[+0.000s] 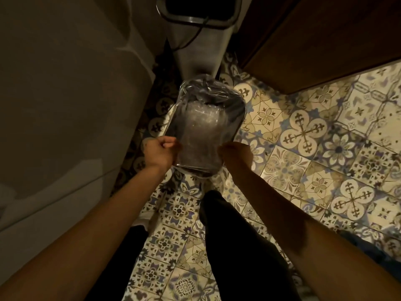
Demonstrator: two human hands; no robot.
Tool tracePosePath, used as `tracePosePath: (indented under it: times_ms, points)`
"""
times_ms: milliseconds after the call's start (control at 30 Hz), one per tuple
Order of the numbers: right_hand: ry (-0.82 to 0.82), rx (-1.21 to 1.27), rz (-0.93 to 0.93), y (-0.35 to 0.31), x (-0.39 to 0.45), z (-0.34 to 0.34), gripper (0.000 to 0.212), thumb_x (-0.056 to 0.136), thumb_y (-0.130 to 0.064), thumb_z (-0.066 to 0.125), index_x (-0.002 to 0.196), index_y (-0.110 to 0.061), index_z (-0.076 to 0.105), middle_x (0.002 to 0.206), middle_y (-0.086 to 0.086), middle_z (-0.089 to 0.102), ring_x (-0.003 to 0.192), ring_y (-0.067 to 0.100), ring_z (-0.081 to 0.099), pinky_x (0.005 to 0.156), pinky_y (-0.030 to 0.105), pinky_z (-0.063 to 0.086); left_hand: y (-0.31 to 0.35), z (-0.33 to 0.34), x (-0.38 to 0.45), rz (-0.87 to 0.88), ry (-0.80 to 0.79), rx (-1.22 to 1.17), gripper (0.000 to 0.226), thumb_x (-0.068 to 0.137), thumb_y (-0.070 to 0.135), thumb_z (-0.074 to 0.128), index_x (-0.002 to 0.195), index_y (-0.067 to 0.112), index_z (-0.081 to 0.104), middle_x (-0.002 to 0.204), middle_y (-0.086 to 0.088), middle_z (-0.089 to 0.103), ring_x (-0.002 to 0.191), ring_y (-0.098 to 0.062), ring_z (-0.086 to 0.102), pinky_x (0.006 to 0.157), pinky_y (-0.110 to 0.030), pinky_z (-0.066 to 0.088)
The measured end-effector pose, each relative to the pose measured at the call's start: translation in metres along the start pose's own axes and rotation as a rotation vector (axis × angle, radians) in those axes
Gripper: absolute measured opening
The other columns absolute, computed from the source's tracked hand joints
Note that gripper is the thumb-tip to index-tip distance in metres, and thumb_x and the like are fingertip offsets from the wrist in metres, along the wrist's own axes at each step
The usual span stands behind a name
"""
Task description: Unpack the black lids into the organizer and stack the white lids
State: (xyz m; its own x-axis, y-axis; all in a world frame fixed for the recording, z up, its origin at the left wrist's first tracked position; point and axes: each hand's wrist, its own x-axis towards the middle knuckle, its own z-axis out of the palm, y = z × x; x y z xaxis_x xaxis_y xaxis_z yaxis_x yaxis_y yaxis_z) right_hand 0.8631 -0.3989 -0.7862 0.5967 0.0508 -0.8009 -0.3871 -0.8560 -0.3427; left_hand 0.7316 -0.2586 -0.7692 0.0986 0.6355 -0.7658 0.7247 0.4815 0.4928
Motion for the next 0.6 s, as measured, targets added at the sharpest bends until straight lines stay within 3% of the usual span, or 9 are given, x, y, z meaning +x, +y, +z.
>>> tracePosePath:
  times_ms: [100,200,267,333,400,500,600]
  points:
    - [0.034,-0.048,-0.047,0.004,0.006,0.007,0.015,0.091,-0.018,0.067,0.099,-0.018,0.079,0.076,-0.007,0.068,0.061,0.003,0.058,0.051,0.016,0.041,-0.01,0.008,0.007,0.042,0.022,0.067,0.015,0.09,-0.001,0.063,0.091,0.01,0.073,0.08,-0.006,0.066,0.085,-0.026,0.064,0.084,-0.036,0.057]
    - [0.04,-0.061,-0.063,0.004,0.006,0.011,0.024,0.091,-0.028,0.069,0.112,-0.019,0.078,0.094,-0.002,0.074,0.071,0.01,0.065,0.062,0.021,0.051,-0.015,0.009,0.012,0.069,-0.001,0.098,0.017,0.09,0.002,0.064,0.102,0.005,0.076,0.087,-0.007,0.069,0.08,-0.015,0.069,0.067,-0.02,0.058]
    - [0.024,-0.043,-0.065,0.001,0.001,0.012,0.029,0.093,-0.031,0.066,0.116,-0.016,0.075,0.103,0.003,0.076,0.077,0.012,0.067,0.067,0.026,0.056,-0.016,0.007,0.01,0.08,-0.032,0.101,0.021,0.091,0.002,0.064,0.109,0.003,0.074,0.093,-0.011,0.071,0.082,-0.014,0.069,0.07,-0.019,0.054]
    - [0.026,-0.042,-0.098,-0.001,-0.008,0.012,0.033,0.098,-0.033,0.062,0.121,-0.011,0.069,0.102,0.002,0.072,0.072,0.006,0.061,0.057,0.018,0.047,-0.014,0.001,0.002,0.098,-0.069,0.122,0.024,0.094,0.004,0.063,0.116,0.002,0.071,0.103,-0.014,0.072,0.092,-0.02,0.067,0.075,-0.018,0.053]
    - [0.048,-0.073,-0.137,-0.006,-0.022,0.008,0.04,0.101,-0.037,0.059,0.13,-0.01,0.062,0.103,0.0,0.062,0.076,0.008,0.053,0.057,0.014,0.036,-0.011,-0.007,-0.008,0.164,-0.114,0.186,0.026,0.097,0.005,0.058,0.122,0.001,0.067,0.105,-0.015,0.074,0.085,-0.011,0.067,0.07,-0.01,0.052]
    - [0.056,-0.147,-0.211,-0.011,-0.044,-0.007,0.046,0.102,-0.041,0.058,0.137,-0.011,0.058,0.124,0.006,0.07,0.098,0.022,0.066,0.071,0.021,0.048,-0.003,-0.023,-0.028,0.145,-0.155,0.134,0.029,0.101,0.005,0.049,0.126,0.0,0.063,0.081,-0.001,0.078,0.07,-0.004,0.071,0.062,-0.015,0.056]
    - [0.085,-0.182,-0.298,-0.014,-0.068,-0.027,0.05,0.101,-0.045,0.059,0.143,-0.019,0.053,0.136,0.009,0.067,0.114,0.028,0.068,0.079,0.028,0.048,0.004,-0.044,-0.05,0.359,-0.136,0.456,0.033,0.098,0.02,0.06,0.131,0.016,0.063,0.1,-0.009,0.077,0.083,-0.022,0.071,0.073,-0.035,0.06]
